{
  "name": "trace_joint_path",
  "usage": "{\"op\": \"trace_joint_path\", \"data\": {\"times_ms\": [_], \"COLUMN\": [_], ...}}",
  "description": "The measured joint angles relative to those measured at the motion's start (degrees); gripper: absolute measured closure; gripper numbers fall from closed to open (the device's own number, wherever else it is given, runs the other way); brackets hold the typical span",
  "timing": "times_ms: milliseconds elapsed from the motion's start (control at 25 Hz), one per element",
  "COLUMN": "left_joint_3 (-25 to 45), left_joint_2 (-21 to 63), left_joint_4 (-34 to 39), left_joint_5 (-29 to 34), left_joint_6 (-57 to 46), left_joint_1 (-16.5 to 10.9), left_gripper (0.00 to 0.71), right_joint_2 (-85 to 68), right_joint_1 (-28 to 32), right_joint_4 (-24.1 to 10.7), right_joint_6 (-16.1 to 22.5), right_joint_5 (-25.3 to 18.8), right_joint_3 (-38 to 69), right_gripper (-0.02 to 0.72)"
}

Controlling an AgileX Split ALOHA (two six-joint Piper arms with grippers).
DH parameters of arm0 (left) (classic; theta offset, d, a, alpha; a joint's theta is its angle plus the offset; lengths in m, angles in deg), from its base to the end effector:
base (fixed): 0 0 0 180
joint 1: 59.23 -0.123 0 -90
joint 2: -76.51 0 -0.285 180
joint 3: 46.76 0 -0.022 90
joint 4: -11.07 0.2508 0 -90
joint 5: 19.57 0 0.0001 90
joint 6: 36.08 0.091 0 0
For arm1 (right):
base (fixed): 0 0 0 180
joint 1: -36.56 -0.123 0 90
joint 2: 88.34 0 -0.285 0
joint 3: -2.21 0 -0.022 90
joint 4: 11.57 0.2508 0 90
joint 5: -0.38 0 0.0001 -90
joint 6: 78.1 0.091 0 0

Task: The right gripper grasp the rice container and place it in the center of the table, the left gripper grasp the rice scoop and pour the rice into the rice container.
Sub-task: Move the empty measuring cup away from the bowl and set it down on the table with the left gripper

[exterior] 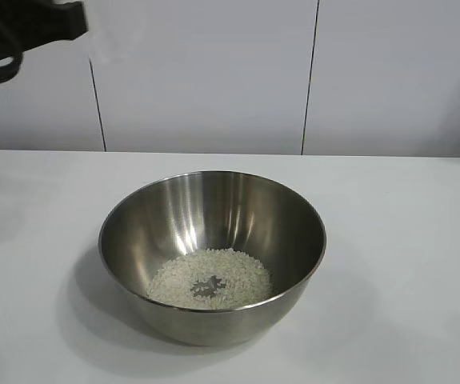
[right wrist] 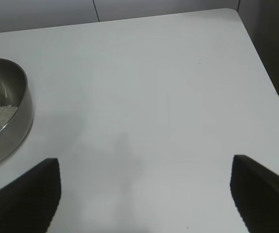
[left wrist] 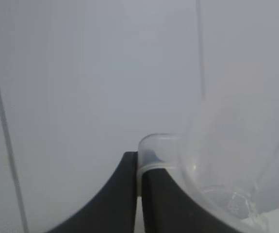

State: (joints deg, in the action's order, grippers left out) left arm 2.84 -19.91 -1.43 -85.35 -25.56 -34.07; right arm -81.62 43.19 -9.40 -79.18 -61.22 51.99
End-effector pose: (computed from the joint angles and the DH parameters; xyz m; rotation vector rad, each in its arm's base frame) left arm 0.2596 -0.1021 0.2248 0.2104 1.3985 -0.1466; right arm -0.0055 0.0037 0.2702 0.0978 2.0585 -0.0377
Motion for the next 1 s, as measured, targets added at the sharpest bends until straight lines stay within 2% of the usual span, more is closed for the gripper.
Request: {"op": "trace_joint_path", "data": {"times_ms": [160, 280, 440, 560, 1000], "left_joint_3": [4.82, 6.87, 7.24, 7.24, 7.10], "left_joint_2": [-1.60, -5.92, -12.97, -16.53, -25.92], "left_joint_4": [2.44, 8.34, 14.74, 15.45, 16.00], "left_joint_5": [0.00, 0.00, 0.06, 0.06, 0.01], "left_joint_6": [-3.20, -6.30, -8.07, -8.30, -7.48], "left_joint_1": [-7.55, -12.90, -17.64, -18.61, -18.61], "left_gripper": [0.698, 0.698, 0.698, 0.698, 0.698], "right_joint_2": [0.00, 0.00, 0.00, 0.00, 0.00], "right_joint_1": [0.00, 0.00, 0.00, 0.00, 0.00], "right_joint_4": [0.00, 0.00, 0.00, 0.00, 0.00], "right_joint_6": [0.00, 0.00, 0.00, 0.00, 0.00], "right_joint_5": [0.00, 0.00, 0.00, 0.00, -0.05], "right_joint_3": [0.00, 0.00, 0.00, 0.00, 0.00], "right_gripper": [0.054, 0.054, 0.054, 0.054, 0.054]}}
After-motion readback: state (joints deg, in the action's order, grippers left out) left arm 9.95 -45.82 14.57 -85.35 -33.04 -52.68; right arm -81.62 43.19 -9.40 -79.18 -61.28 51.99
